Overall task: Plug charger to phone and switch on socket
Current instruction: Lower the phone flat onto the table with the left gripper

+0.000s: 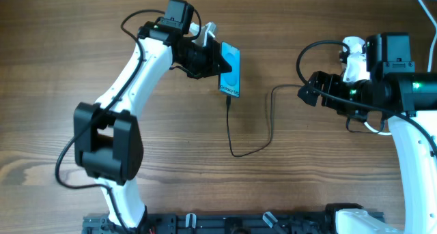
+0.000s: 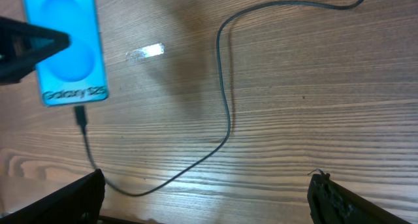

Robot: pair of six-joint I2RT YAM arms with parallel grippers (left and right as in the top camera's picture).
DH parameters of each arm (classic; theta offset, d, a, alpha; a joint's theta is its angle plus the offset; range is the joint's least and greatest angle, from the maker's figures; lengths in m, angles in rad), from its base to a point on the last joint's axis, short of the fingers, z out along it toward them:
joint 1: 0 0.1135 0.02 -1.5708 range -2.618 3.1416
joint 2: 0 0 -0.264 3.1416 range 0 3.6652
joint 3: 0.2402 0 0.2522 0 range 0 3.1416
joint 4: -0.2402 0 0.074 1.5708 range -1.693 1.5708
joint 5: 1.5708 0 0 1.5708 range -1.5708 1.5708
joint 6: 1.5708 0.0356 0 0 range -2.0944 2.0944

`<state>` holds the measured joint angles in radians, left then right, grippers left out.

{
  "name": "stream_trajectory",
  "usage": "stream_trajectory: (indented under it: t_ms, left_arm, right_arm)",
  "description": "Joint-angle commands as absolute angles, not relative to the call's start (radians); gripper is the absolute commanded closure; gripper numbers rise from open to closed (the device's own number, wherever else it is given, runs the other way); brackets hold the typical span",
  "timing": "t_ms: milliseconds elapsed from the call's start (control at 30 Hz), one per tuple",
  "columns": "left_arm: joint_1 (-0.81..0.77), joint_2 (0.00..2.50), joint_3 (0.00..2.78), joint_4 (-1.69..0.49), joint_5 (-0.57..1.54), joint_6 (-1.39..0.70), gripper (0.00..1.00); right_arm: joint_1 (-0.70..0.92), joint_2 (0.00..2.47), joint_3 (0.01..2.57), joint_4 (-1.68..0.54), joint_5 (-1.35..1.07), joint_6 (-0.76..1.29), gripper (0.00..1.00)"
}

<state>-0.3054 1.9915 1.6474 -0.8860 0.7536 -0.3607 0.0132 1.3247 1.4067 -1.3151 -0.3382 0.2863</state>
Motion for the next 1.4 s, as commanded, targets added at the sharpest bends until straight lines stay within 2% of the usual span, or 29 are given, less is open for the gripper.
stream_trajectory:
  t_ms: [0, 400, 833, 1000, 1133, 1367]
  left_arm:
    - [-0.305, 2.039, 1.653, -0.869, 0.750, -0.401, 0.96]
    - [-0.378, 2.155, 1.653, -0.758, 0.699, -0.368, 0.96]
    - [-0.382, 2.218, 1.653, -0.717, 0.634, -0.375, 0.95]
    - [-0.384, 2.254, 1.651, -0.717, 0.626, -0.375, 0.89]
    - [-0.384, 2.288, 1.644, -0.726, 0.627, -0.375, 0.88]
    - [-0.384, 2.288, 1.635, -0.724, 0.611, -0.375, 0.77]
  right_arm:
    - [0.012, 1.336, 1.396, -1.302, -0.336, 0.288, 0.00]
    - [0.013, 1.339, 1.393, -1.291, -0.336, 0.280, 0.00]
    - [0.013, 1.340, 1.393, -1.292, -0.336, 0.262, 0.00]
    - [0.013, 1.340, 1.393, -1.293, -0.336, 0.262, 0.00]
    - [0.013, 1.340, 1.393, -1.294, -0.336, 0.262, 0.00]
    - [0.013, 1.340, 1.393, -1.295, -0.336, 0.262, 0.00]
